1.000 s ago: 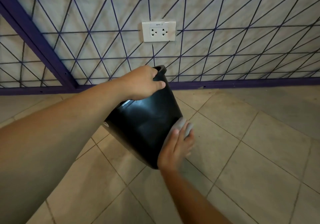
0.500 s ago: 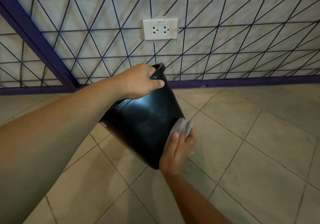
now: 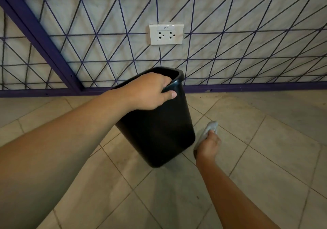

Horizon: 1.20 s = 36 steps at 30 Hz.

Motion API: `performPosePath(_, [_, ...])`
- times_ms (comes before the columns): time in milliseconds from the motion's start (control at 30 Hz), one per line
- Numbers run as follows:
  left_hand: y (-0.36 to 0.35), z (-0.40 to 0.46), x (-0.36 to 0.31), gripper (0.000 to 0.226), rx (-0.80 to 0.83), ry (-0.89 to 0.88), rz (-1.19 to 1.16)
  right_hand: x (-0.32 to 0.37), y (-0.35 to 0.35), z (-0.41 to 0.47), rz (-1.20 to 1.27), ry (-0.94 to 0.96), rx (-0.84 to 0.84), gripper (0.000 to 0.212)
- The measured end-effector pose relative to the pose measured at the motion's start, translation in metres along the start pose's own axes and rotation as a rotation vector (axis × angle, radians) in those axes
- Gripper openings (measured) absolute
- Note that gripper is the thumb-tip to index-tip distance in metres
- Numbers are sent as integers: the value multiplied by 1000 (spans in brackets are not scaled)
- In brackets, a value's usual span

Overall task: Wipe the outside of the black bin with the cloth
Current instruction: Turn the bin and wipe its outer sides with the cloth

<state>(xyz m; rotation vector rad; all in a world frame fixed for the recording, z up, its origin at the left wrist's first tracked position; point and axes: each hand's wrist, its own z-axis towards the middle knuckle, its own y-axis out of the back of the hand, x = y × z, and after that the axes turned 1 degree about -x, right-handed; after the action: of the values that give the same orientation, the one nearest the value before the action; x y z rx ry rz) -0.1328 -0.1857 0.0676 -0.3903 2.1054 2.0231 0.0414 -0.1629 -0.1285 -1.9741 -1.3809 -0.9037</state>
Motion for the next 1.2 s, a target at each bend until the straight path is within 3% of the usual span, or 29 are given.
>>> performPosePath(233, [-22, -14, 6, 21, -24, -266, 326, 7, 6, -6, 51, -126, 30, 63])
performPosePath(533, [-35, -38, 28, 28, 28, -421, 455, -18, 12, -13, 32, -200, 98, 66])
performPosePath(733, [-25, -46, 49, 22, 237, -263, 401, -30, 12, -7, 78, -220, 89, 63])
performPosePath(867, [-17, -43, 59, 33, 481, -5, 303, -35, 9, -7, 57, -186, 71, 57])
performPosePath(933, [-13, -40, 50, 47, 521, 55, 212, -35, 7, -6, 56, -201, 70, 56])
performPosePath(1067, [-24, -33, 14, 76, 418, 36, 136, -37, 5, -12, 72, -292, 75, 64])
performPosePath(1200, [-55, -37, -1, 54, 156, -60, 194, -33, 2, -32, 49, -334, 134, 60])
